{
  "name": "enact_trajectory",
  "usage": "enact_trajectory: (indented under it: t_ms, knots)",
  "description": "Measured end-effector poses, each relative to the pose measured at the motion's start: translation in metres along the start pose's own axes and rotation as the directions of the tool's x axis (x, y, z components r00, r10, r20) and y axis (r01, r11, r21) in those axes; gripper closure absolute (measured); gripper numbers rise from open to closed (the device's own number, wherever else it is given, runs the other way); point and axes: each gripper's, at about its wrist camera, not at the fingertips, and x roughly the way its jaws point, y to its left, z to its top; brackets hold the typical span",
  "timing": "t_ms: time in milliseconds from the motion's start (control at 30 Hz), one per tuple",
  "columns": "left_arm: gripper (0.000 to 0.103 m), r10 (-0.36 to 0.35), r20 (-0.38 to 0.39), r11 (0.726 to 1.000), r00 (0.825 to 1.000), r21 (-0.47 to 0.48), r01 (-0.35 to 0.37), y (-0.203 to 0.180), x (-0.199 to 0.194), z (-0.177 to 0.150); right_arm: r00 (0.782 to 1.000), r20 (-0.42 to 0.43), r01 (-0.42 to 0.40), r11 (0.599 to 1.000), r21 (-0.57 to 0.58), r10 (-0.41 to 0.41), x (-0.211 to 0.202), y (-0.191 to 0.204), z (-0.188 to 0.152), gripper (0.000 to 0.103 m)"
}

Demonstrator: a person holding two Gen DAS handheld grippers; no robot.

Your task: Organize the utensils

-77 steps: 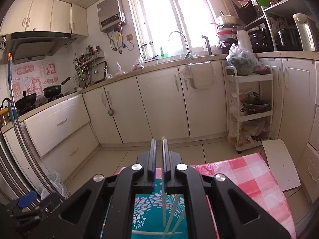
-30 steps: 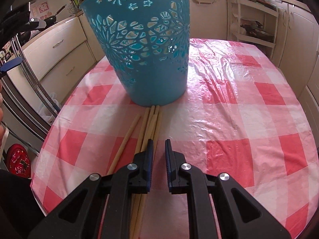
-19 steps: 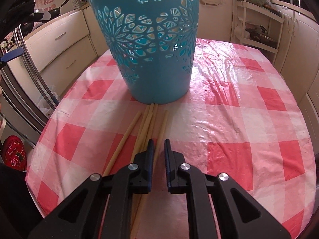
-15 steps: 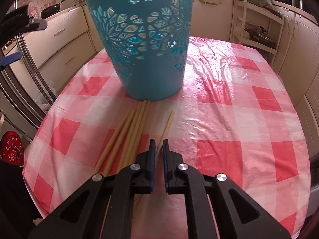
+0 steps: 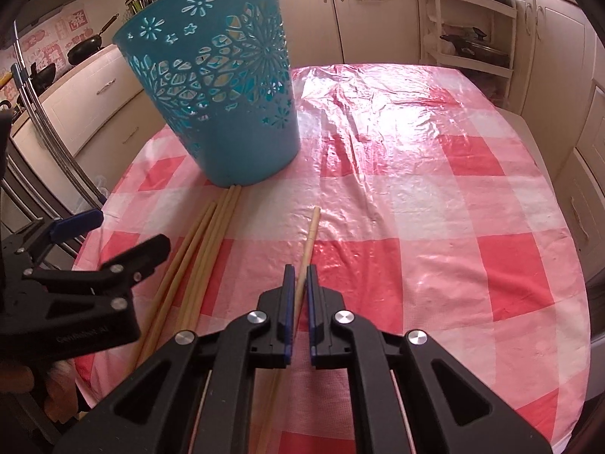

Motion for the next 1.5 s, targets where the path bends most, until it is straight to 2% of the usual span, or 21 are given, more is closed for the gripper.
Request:
enact_trajectory:
  t_ms: [333,700,767,867,967,1033,1133,1300,1400,1500]
  knots:
    - [0.009,0.015,-0.028,0.999,1.000,-0.037,-0.016,0.007,0.012,0.001,1.000,0.003,-0.021,1.000,0.013,0.021,0.001,-0.003,-0.001,0.097]
    - [0.017,0.024,-0.048,1.000,0.999,-0.020,-0.025,0.002,0.023,0.004,1.000,0.004,-0.020,1.000,0.011,0.020,0.001,-0.002,-0.001,0.097]
    - [0.021,0.012,-0.051,1.000,0.999,-0.027,-0.014,0.003,0.025,0.006,1.000,0.006,-0.022,1.000,0.012,0.022,0.002,-0.002,0.000,0.096]
    - [0.034,-0.019,-0.049,0.999,0.999,-0.033,0.017,0.002,0.026,0.008,1.000,0.010,-0.017,1.000,0.007,0.017,0.002,-0.001,0.000,0.096]
    - [0.054,-0.061,-0.044,0.998,0.997,-0.030,0.060,-0.001,0.025,0.010,1.000,0.014,-0.015,1.000,0.001,0.015,0.003,0.000,0.000,0.096]
    - [0.077,-0.113,-0.045,0.993,0.993,-0.027,0.112,-0.003,0.025,0.010,1.000,0.018,-0.016,1.000,0.000,0.016,0.004,0.001,0.000,0.096]
    - [0.097,-0.141,-0.062,0.990,0.988,-0.033,0.140,-0.003,0.024,0.014,1.000,0.024,-0.018,1.000,-0.001,0.018,0.005,0.001,0.001,0.096]
    - [0.098,-0.220,-0.110,0.971,0.969,-0.122,0.207,0.014,0.020,0.014,0.999,0.033,-0.022,1.000,-0.007,0.023,0.006,0.000,0.001,0.096]
    - [0.098,-0.247,-0.068,0.960,0.967,-0.154,0.234,0.024,-0.007,0.016,0.999,0.034,-0.026,1.000,-0.005,0.026,0.006,0.000,0.001,0.096]
    - [0.098,-0.306,0.003,0.934,0.952,-0.194,0.301,0.036,-0.048,0.018,0.999,0.035,-0.027,1.000,-0.002,0.027,0.007,-0.001,0.001,0.096]
